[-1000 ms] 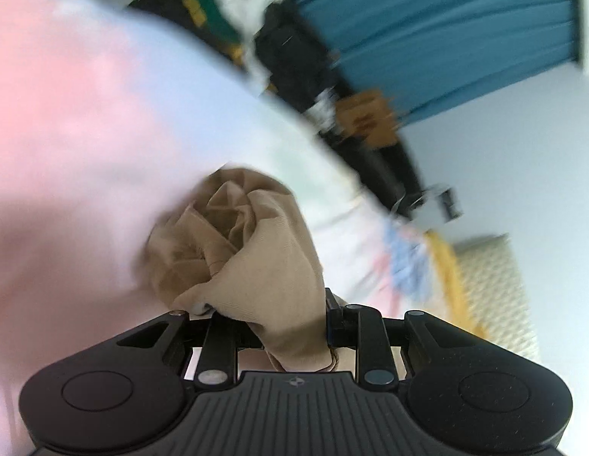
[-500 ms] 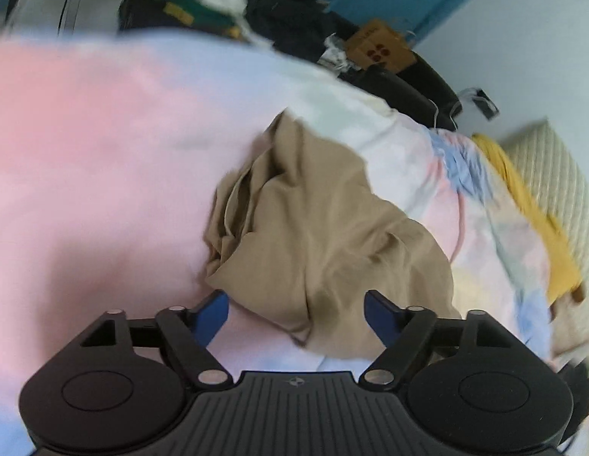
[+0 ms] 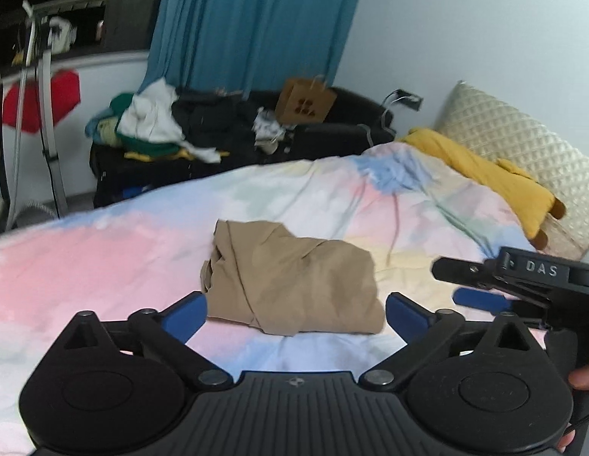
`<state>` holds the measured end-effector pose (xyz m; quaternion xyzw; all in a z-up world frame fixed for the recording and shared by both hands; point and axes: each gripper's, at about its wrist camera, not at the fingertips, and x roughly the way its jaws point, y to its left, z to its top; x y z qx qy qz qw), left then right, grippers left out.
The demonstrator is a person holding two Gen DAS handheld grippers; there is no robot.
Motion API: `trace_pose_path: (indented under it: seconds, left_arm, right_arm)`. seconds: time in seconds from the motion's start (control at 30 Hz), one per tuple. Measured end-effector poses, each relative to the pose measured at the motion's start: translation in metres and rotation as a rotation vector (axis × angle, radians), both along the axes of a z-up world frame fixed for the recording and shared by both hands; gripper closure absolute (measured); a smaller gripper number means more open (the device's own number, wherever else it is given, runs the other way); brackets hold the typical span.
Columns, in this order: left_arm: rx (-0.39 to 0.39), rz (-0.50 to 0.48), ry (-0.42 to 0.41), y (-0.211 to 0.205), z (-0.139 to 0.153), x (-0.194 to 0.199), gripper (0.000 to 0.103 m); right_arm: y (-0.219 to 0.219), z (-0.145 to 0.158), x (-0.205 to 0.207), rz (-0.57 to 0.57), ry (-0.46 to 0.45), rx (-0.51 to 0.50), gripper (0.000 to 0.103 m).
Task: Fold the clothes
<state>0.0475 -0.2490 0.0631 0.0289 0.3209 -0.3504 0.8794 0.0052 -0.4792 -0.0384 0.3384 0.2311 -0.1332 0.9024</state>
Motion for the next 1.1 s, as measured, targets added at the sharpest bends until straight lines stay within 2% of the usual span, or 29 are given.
trace_pose_path:
  seconds: [0.07,0.1,0.17,0.3,0.47,0.6,0.87,1.1]
  left_arm:
    - [-0.007,-0.003,-0.037,0.012,0.011,-0.023,0.000]
    - [-0.010,-0.003,-0.061,0.019,0.018,-0.036,0.000]
    - [-0.008,0.013,-0.128,0.032,0.022,-0.058,0.000]
    - [0.017,0.046,-0.244,0.052,0.019,-0.096,0.000]
    - [0.039,0.061,-0.312,0.069,0.003,-0.126,0.000]
    - [0.026,0.069,-0.319,0.076,-0.012,-0.130,0.000]
    - [-0.003,0.083,-0.310,0.083,-0.040,-0.124,0.001]
    - [0.018,0.071,-0.302,0.081,-0.061,-0.121,0.001]
  right_arm:
    - [0.015,0.014,-0.017,0.013,-0.028,-0.060,0.037]
    - [0.022,0.021,-0.025,0.019,-0.042,-0.090,0.033]
    - [0.036,0.035,-0.042,0.032,-0.070,-0.150,0.017]
    - [0.066,0.062,-0.074,0.056,-0.124,-0.268,0.016]
    - [0.095,0.040,-0.094,0.054,-0.115,-0.354,0.016]
    - [0.105,0.022,-0.097,0.066,-0.094,-0.362,0.017]
    - [0.117,0.001,-0.098,0.058,-0.070,-0.451,0.016]
    - [0.124,-0.012,-0.103,0.036,-0.075,-0.509,0.017]
